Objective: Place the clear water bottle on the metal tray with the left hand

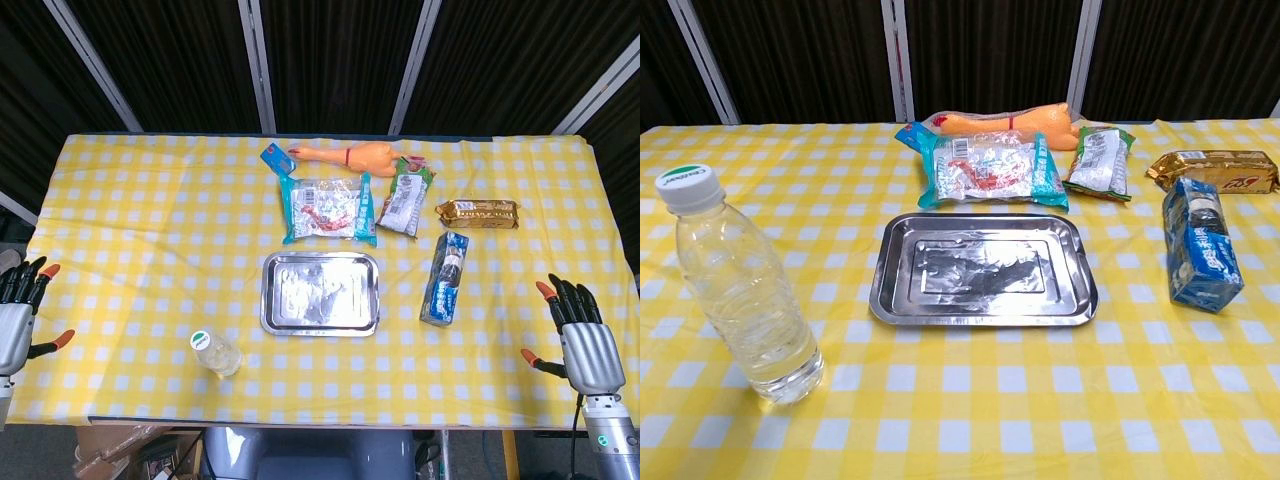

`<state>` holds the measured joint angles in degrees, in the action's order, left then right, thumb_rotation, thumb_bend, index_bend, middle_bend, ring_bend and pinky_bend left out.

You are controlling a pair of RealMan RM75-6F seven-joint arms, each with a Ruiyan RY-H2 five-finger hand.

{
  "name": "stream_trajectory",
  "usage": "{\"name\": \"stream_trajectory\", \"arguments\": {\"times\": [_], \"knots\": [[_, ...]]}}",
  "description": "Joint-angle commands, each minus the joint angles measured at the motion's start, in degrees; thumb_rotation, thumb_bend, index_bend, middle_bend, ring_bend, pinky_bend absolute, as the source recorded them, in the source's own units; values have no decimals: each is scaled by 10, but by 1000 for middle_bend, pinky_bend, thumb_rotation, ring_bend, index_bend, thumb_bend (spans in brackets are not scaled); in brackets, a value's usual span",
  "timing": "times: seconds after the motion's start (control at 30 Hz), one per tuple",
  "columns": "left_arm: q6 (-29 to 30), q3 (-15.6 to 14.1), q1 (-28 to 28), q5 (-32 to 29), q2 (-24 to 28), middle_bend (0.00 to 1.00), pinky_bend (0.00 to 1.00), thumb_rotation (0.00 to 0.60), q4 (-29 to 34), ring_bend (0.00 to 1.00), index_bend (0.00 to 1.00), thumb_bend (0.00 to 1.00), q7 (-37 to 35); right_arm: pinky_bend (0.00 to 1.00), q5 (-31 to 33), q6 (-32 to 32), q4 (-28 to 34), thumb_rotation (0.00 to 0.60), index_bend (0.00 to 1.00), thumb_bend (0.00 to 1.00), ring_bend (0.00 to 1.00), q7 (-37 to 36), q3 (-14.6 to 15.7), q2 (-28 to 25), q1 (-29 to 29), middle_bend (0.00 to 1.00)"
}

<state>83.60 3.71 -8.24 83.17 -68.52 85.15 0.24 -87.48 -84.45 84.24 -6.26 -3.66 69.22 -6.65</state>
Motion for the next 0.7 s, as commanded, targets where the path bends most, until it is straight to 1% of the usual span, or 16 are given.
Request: {"name": "stream_trajectory", "arguments": {"times": [0.03, 0.3, 0.7], "knots": [[0, -2, 1, 2, 1, 18, 48, 600, 2, 0, 101, 90, 2, 0, 1, 2, 0, 600, 111, 49, 30, 1, 1, 0, 0, 0], [6, -3, 5, 5, 2, 18, 48, 600, 15, 0, 100, 90, 13, 0, -6, 1, 5, 600, 111, 49, 29, 6, 5, -2, 0, 0], [-6, -3, 3, -1, -2, 19, 48, 600, 9, 0, 98, 89, 11, 0, -7, 1, 8, 600, 111, 49, 29, 6, 5, -5, 0, 0]]}}
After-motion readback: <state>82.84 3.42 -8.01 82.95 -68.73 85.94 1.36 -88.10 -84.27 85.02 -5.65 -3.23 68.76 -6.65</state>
